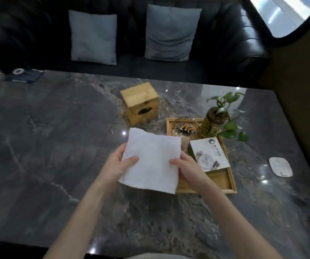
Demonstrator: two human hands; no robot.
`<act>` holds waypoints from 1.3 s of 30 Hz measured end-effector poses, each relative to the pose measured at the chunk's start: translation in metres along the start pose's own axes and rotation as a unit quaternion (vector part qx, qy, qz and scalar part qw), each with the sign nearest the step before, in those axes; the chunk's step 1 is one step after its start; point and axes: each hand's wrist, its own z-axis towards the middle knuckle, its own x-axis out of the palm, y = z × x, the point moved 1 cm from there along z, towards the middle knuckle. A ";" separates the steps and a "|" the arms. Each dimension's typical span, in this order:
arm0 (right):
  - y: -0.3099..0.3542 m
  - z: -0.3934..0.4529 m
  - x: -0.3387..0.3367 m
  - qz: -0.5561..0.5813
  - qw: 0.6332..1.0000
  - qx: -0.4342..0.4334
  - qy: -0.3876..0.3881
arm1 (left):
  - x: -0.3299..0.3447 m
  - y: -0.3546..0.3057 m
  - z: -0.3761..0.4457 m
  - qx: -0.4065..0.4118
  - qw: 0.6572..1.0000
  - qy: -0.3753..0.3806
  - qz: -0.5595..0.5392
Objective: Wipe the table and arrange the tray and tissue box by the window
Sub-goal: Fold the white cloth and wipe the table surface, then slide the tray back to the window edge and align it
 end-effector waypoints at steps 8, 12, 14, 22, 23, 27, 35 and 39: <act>-0.013 0.051 0.036 -0.200 0.976 -0.068 -0.043 | -0.045 0.040 0.036 -0.004 0.992 -0.109 0.070; -0.025 0.065 0.041 -0.270 0.956 -0.080 -0.079 | -0.046 0.054 0.048 -0.004 0.981 -0.143 0.134; -0.031 0.072 0.042 -0.290 0.949 -0.072 -0.099 | -0.045 0.062 0.052 -0.008 0.975 -0.163 0.151; -0.047 0.078 0.046 -0.338 0.924 -0.087 -0.154 | -0.038 0.083 0.050 -0.001 0.893 -0.226 0.389; -0.049 0.078 0.047 -0.356 0.917 -0.086 -0.159 | -0.037 0.085 0.049 0.001 0.885 -0.224 0.407; -0.065 0.072 0.054 -0.536 0.813 -0.166 -0.156 | -0.032 0.093 0.043 -0.005 0.838 -0.213 0.503; -0.079 0.064 0.047 -0.714 0.682 -0.145 -0.056 | -0.029 0.116 0.037 -0.005 0.782 -0.136 0.608; -0.066 0.059 0.043 -0.712 0.685 -0.153 -0.021 | -0.027 0.106 0.037 -0.050 0.787 -0.119 0.603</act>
